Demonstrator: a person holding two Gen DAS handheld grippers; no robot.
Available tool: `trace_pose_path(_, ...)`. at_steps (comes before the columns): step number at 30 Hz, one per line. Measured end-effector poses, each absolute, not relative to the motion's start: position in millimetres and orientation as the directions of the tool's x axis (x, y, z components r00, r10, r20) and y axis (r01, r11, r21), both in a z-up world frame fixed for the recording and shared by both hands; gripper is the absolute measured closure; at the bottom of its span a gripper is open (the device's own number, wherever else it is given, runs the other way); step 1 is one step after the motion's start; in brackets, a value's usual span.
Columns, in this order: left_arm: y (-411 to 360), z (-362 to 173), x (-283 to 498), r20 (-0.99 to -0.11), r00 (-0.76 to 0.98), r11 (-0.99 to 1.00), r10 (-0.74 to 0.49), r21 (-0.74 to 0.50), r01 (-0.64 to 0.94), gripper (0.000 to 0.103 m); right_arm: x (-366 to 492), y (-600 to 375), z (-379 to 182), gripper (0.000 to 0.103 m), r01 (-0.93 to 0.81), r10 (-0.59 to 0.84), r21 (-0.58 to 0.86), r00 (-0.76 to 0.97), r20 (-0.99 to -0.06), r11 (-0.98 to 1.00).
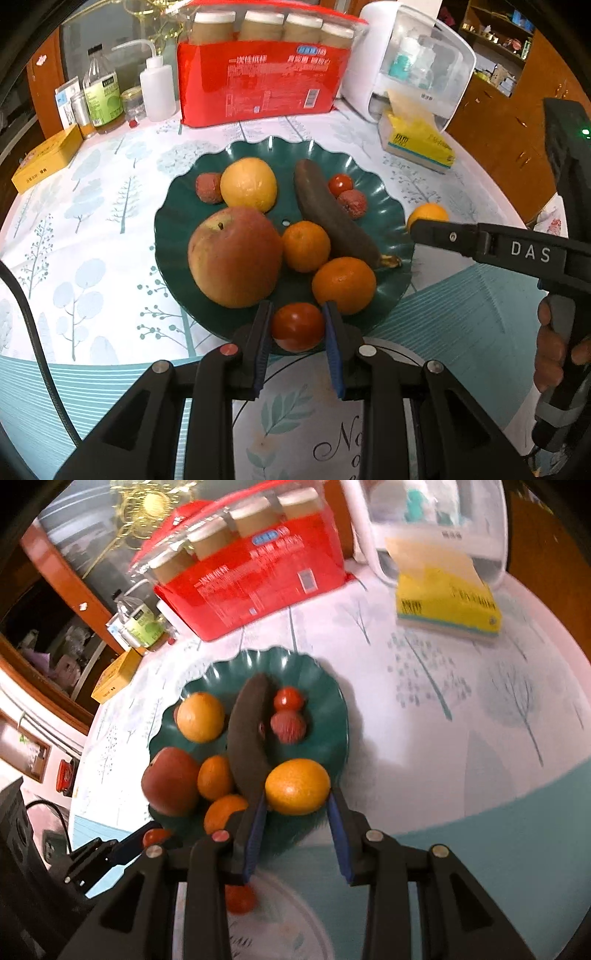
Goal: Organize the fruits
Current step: 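Carry both cherry tomatoes onto the green plate and open both tools, then grasp the last red cherry tomato on the white plate with the right tool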
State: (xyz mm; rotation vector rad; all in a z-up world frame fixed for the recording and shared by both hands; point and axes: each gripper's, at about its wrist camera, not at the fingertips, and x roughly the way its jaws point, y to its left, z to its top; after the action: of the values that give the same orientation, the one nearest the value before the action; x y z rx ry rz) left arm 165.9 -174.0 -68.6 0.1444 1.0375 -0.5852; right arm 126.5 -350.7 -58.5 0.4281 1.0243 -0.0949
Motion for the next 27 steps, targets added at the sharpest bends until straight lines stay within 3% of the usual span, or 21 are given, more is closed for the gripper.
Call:
trace_pose_path(12, -177, -82, 174, -0.869, 0.334, 0.851, -0.364, -0.165, 0.499, 0.075, 140, -347, -76, 0.068, 0.191, 0.164, 0.312, 0.546, -0.821, 0.931)
trace_pose_path(17, -172, -73, 172, -0.865, 0.35, 0.863, -0.359, -0.164, 0.479, 0.051, 141, -348, -76, 0.066, 0.201, 0.169, 0.319, 0.534, -0.828, 0.926)
trace_pose_path(20, -167, -64, 167, -0.861, 0.364, 0.869, -0.355, -0.161, 0.467, 0.044, 137, -349, -69, 0.059, 0.205, 0.16, 0.316, 0.546, -0.823, 0.926)
trace_pose_path(27, -143, -39, 150, -0.859, 0.385, 0.898, -0.337, -0.17, 0.406, 0.03, 117, -343, -43, 0.058, 0.197, 0.144, 0.315, 0.591, -0.794, 0.928)
